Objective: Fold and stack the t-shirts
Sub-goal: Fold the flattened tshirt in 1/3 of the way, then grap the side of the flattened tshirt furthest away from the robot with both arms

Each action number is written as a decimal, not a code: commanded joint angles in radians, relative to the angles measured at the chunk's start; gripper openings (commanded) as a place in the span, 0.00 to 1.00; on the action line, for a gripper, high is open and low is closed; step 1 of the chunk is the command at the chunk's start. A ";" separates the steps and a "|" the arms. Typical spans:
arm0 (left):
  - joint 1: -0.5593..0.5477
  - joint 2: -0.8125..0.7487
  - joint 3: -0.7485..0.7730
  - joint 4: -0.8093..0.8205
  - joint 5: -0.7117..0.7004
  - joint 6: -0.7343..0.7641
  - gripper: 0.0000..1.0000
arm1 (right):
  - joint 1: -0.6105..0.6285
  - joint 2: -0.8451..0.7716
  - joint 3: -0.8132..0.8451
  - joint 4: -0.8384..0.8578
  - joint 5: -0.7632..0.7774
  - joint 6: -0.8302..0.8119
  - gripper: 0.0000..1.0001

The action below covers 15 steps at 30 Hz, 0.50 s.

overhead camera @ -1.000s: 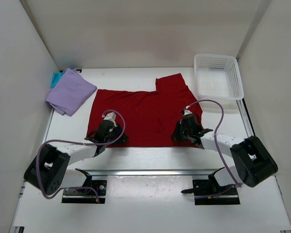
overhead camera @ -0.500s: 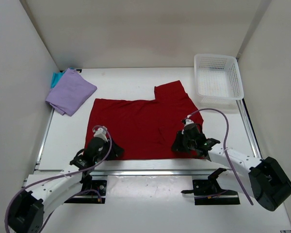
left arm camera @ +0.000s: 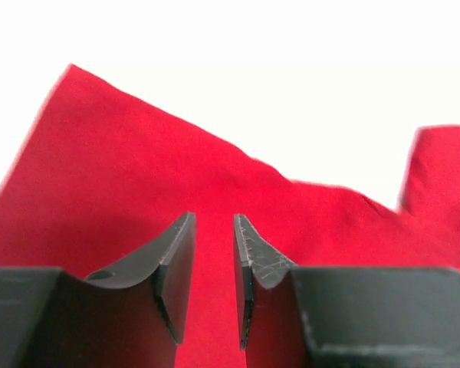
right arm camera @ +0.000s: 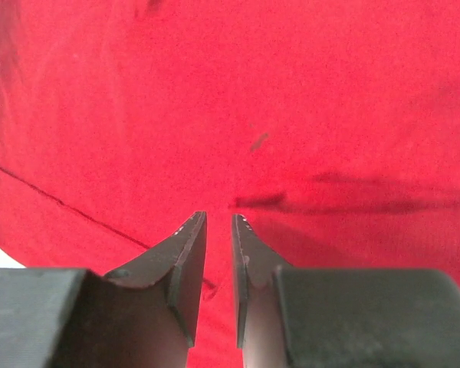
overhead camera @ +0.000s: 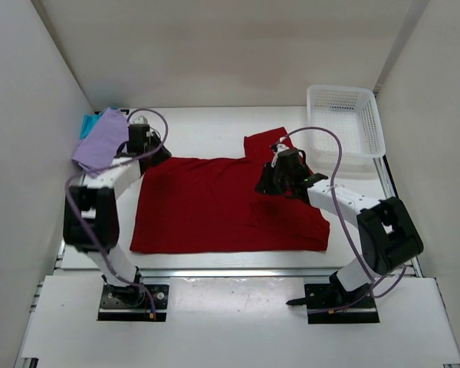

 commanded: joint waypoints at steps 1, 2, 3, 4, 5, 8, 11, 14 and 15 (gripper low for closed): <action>0.075 0.149 0.158 -0.139 -0.078 0.081 0.37 | -0.032 0.043 0.050 0.069 -0.076 -0.036 0.18; 0.087 0.174 0.212 -0.145 -0.086 0.090 0.37 | -0.040 0.046 0.041 0.065 -0.085 -0.025 0.18; 0.105 0.203 0.244 -0.161 -0.077 0.095 0.37 | -0.037 0.047 0.031 0.107 -0.094 -0.025 0.19; 0.110 0.231 0.261 -0.164 -0.084 0.098 0.38 | -0.038 0.049 0.024 0.128 -0.105 -0.020 0.19; 0.140 0.237 0.287 -0.168 -0.095 0.110 0.39 | -0.043 0.060 0.013 0.132 -0.113 -0.020 0.19; 0.171 0.325 0.380 -0.229 -0.127 0.139 0.42 | -0.049 0.060 0.004 0.140 -0.127 -0.019 0.18; 0.167 0.407 0.489 -0.289 -0.143 0.179 0.43 | -0.052 0.044 -0.019 0.186 -0.145 -0.011 0.19; 0.170 0.437 0.504 -0.274 -0.127 0.187 0.48 | -0.057 0.029 -0.042 0.208 -0.157 -0.008 0.19; 0.168 0.443 0.501 -0.270 -0.117 0.184 0.48 | -0.055 0.026 -0.044 0.217 -0.162 -0.004 0.19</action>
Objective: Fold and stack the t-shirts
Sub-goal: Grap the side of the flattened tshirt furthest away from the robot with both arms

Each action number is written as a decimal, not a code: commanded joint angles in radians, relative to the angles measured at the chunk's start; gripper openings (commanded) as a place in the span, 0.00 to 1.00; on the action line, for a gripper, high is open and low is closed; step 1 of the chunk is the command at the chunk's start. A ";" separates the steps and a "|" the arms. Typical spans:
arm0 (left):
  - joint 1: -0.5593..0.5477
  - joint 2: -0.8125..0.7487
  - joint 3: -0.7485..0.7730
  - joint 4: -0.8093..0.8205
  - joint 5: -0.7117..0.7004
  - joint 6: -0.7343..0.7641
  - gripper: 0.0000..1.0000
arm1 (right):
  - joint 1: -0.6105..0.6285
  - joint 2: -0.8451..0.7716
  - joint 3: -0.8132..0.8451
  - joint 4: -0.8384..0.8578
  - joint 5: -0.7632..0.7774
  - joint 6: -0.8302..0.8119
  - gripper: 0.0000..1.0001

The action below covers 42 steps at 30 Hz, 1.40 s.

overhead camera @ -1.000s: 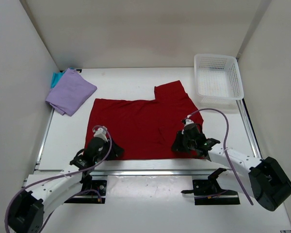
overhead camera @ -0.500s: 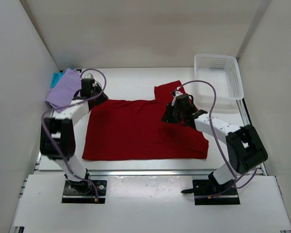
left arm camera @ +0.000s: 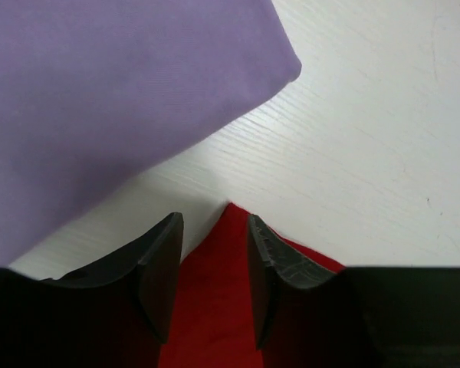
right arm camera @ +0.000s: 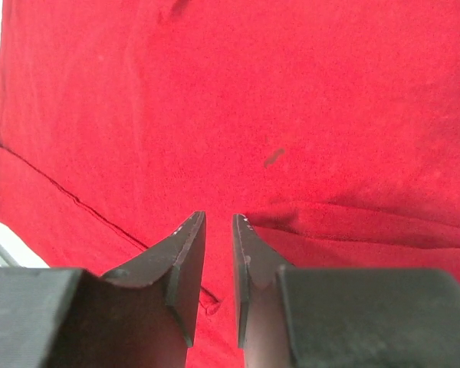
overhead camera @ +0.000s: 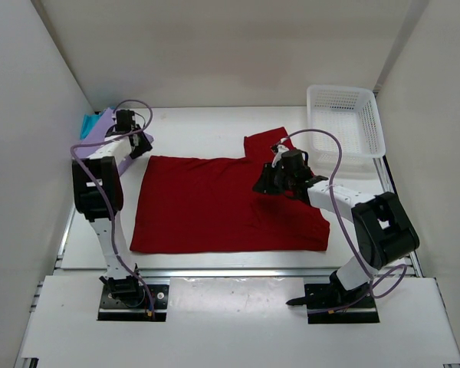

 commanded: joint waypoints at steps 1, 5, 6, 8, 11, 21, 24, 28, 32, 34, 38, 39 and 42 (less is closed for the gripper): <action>-0.020 0.001 0.031 -0.032 0.004 0.032 0.50 | -0.001 -0.030 -0.025 0.080 -0.028 -0.008 0.19; -0.036 0.044 0.074 -0.073 0.000 0.043 0.52 | 0.016 -0.022 -0.023 0.086 -0.055 -0.005 0.19; -0.042 0.053 0.075 -0.073 -0.012 0.048 0.50 | 0.019 -0.016 -0.020 0.086 -0.051 -0.003 0.19; -0.051 0.053 0.062 -0.058 -0.019 0.045 0.48 | 0.022 -0.022 -0.022 0.088 -0.058 0.001 0.19; -0.042 0.052 0.037 -0.041 -0.013 0.026 0.45 | 0.025 -0.039 -0.022 0.089 -0.060 0.005 0.20; -0.054 0.052 0.045 -0.046 -0.045 0.025 0.08 | -0.005 -0.096 -0.026 0.130 -0.035 0.041 0.21; -0.054 0.030 0.010 -0.018 -0.055 0.023 0.00 | -0.044 -0.053 -0.002 0.120 0.006 0.046 0.22; -0.050 0.010 -0.024 0.005 -0.062 0.031 0.00 | -0.100 0.043 0.119 0.065 0.144 -0.015 0.23; -0.045 -0.014 -0.066 0.034 -0.037 0.022 0.00 | -0.186 0.171 0.300 -0.021 0.271 -0.072 0.24; -0.037 -0.022 -0.075 0.028 -0.023 0.014 0.00 | -0.211 0.281 0.398 -0.061 0.331 -0.101 0.25; -0.039 -0.040 -0.099 0.046 -0.009 0.009 0.00 | -0.263 0.456 0.686 -0.200 0.357 -0.146 0.24; -0.039 -0.045 -0.099 0.046 -0.009 0.009 0.00 | -0.263 0.516 0.773 -0.216 0.368 -0.158 0.24; -0.034 -0.059 -0.110 0.052 0.000 0.006 0.00 | -0.268 0.678 1.023 -0.374 0.388 -0.210 0.29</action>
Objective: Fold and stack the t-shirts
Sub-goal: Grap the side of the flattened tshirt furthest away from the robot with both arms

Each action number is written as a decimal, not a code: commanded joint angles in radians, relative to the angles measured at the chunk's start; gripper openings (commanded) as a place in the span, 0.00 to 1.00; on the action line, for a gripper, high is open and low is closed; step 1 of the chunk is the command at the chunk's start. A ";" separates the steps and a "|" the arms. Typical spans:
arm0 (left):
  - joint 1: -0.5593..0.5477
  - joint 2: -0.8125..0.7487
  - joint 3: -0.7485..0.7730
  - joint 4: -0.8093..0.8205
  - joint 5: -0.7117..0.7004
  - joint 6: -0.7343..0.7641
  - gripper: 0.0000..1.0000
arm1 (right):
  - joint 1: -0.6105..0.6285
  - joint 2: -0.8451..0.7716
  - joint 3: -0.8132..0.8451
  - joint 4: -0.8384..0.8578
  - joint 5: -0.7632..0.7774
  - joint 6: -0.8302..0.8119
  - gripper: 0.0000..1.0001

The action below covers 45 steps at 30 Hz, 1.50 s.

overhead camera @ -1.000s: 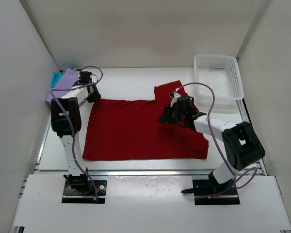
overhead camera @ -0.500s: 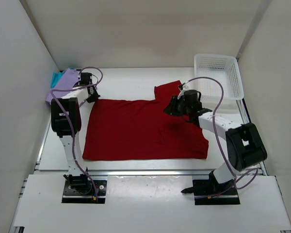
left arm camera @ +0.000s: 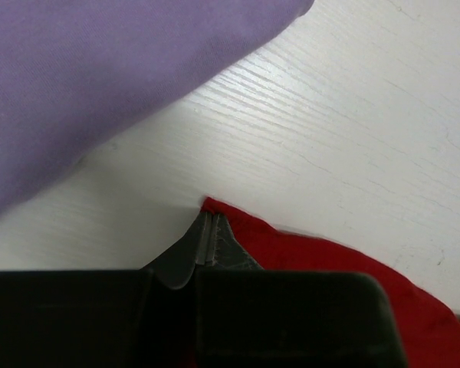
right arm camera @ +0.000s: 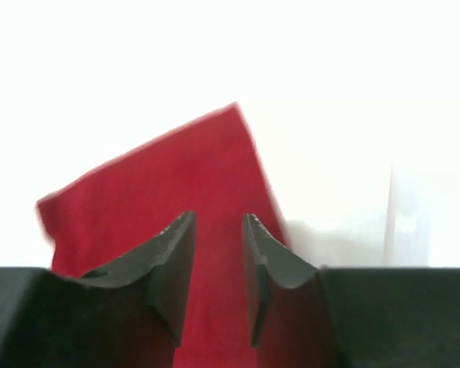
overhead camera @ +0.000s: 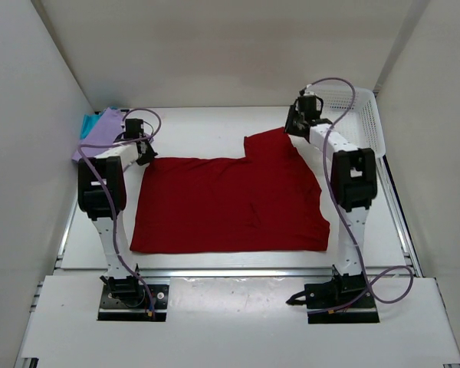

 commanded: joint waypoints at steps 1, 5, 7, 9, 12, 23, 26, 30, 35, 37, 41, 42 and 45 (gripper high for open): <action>0.009 -0.080 -0.024 -0.012 0.025 -0.009 0.00 | 0.000 0.176 0.271 -0.201 0.080 -0.084 0.30; 0.009 -0.109 -0.048 0.008 0.039 -0.010 0.00 | 0.008 0.431 0.805 -0.518 0.101 -0.139 0.31; 0.008 -0.135 -0.073 0.027 0.045 -0.025 0.00 | -0.001 0.479 0.849 -0.540 0.073 -0.140 0.33; 0.014 -0.162 -0.090 0.043 0.050 -0.027 0.00 | -0.013 0.450 0.766 -0.488 0.046 -0.131 0.35; 0.011 -0.182 -0.096 0.042 0.050 -0.030 0.00 | -0.020 0.485 0.808 -0.517 0.028 -0.142 0.38; 0.009 -0.231 -0.126 0.073 0.072 -0.041 0.00 | -0.032 0.514 0.826 -0.487 -0.070 -0.102 0.44; 0.015 -0.241 -0.136 0.079 0.071 -0.048 0.00 | -0.047 0.518 0.833 -0.474 -0.084 -0.091 0.44; -0.005 -0.257 -0.152 0.079 0.054 -0.053 0.00 | -0.056 0.527 0.841 -0.465 -0.121 -0.081 0.30; -0.014 -0.278 -0.174 0.090 0.031 -0.050 0.00 | -0.060 0.540 0.845 -0.453 -0.170 -0.062 0.13; -0.003 -0.281 -0.180 0.100 0.036 -0.053 0.00 | -0.063 0.545 0.865 -0.471 -0.192 -0.053 0.01; -0.005 -0.283 -0.188 0.105 0.046 -0.055 0.00 | -0.061 0.533 0.925 -0.522 -0.196 -0.065 0.00; -0.006 -0.286 -0.192 0.108 0.051 -0.064 0.00 | -0.063 0.518 0.928 -0.528 -0.193 -0.067 0.00; 0.005 -0.306 -0.203 0.111 0.060 -0.068 0.00 | -0.055 0.484 0.965 -0.607 -0.190 -0.083 0.00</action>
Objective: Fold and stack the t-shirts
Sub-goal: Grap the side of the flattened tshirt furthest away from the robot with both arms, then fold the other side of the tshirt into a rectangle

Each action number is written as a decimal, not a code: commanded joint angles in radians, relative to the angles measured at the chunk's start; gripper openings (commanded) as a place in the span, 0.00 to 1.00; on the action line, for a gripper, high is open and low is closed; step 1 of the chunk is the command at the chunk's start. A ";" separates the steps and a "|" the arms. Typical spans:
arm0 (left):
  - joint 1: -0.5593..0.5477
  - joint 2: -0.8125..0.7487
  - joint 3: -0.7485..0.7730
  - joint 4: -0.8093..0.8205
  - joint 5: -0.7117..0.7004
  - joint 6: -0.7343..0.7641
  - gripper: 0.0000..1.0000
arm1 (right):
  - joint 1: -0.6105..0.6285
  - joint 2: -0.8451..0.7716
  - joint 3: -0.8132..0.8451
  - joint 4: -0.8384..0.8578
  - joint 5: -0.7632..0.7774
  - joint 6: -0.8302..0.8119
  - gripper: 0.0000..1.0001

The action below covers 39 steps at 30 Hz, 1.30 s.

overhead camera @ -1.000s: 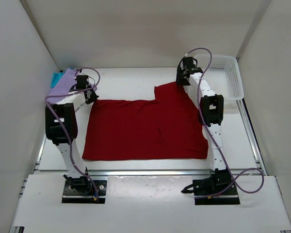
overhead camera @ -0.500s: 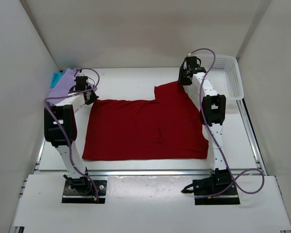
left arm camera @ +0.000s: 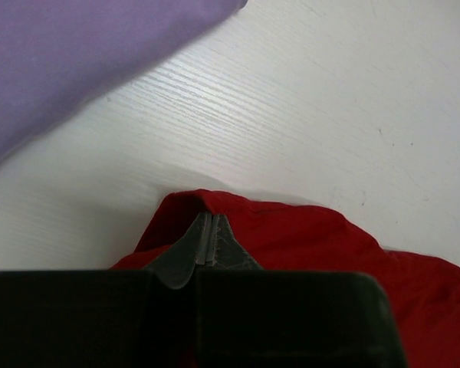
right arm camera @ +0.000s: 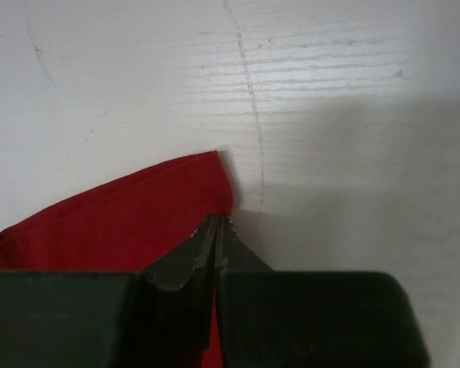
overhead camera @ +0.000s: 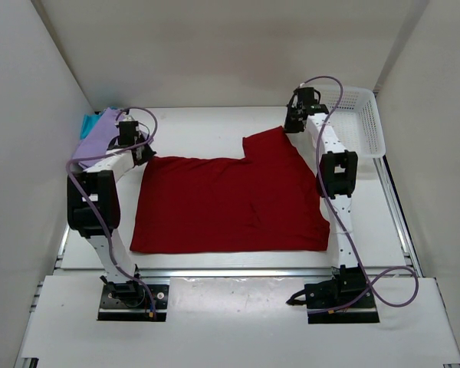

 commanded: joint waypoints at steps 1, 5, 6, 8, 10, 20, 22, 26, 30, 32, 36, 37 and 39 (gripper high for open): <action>0.008 -0.077 -0.018 0.022 0.008 -0.012 0.00 | 0.007 -0.087 0.083 -0.070 -0.010 -0.018 0.00; 0.011 -0.106 -0.032 0.022 0.017 -0.012 0.00 | 0.030 -0.119 0.103 -0.171 0.030 -0.038 0.00; 0.001 -0.114 -0.032 0.019 0.016 -0.010 0.00 | 0.031 -0.125 0.100 -0.191 0.036 -0.038 0.00; 0.001 -0.131 -0.037 0.013 0.017 -0.015 0.00 | 0.038 -0.147 0.098 -0.231 0.036 -0.038 0.00; 0.002 -0.141 -0.046 0.020 0.026 -0.016 0.00 | 0.047 -0.177 0.077 -0.261 0.063 -0.046 0.00; -0.008 -0.148 -0.077 -0.003 -0.012 0.019 0.00 | 0.038 -0.891 -1.082 0.246 -0.042 0.009 0.00; 0.019 -0.138 -0.086 0.002 0.022 0.007 0.00 | 0.045 -0.935 -1.193 0.234 -0.004 -0.007 0.00; 0.044 -0.152 -0.097 -0.018 0.037 0.007 0.00 | 0.035 -1.009 -1.282 0.252 -0.031 0.000 0.00; 0.050 -0.216 -0.138 -0.021 0.039 0.016 0.00 | 0.031 -1.079 -1.324 0.254 -0.045 0.000 0.00; 0.044 -0.244 -0.147 -0.033 0.043 0.011 0.00 | 0.025 -1.116 -1.348 0.254 -0.047 0.002 0.00; 0.039 -0.309 -0.175 -0.033 0.039 0.013 0.00 | -0.011 -1.240 -1.442 0.261 -0.088 0.005 0.00; 0.050 -0.331 -0.190 -0.027 0.040 0.010 0.00 | -0.016 -1.277 -1.443 0.258 -0.094 0.005 0.00; 0.053 -0.371 -0.207 -0.024 0.039 0.005 0.00 | -0.028 -1.325 -1.468 0.255 -0.114 0.010 0.00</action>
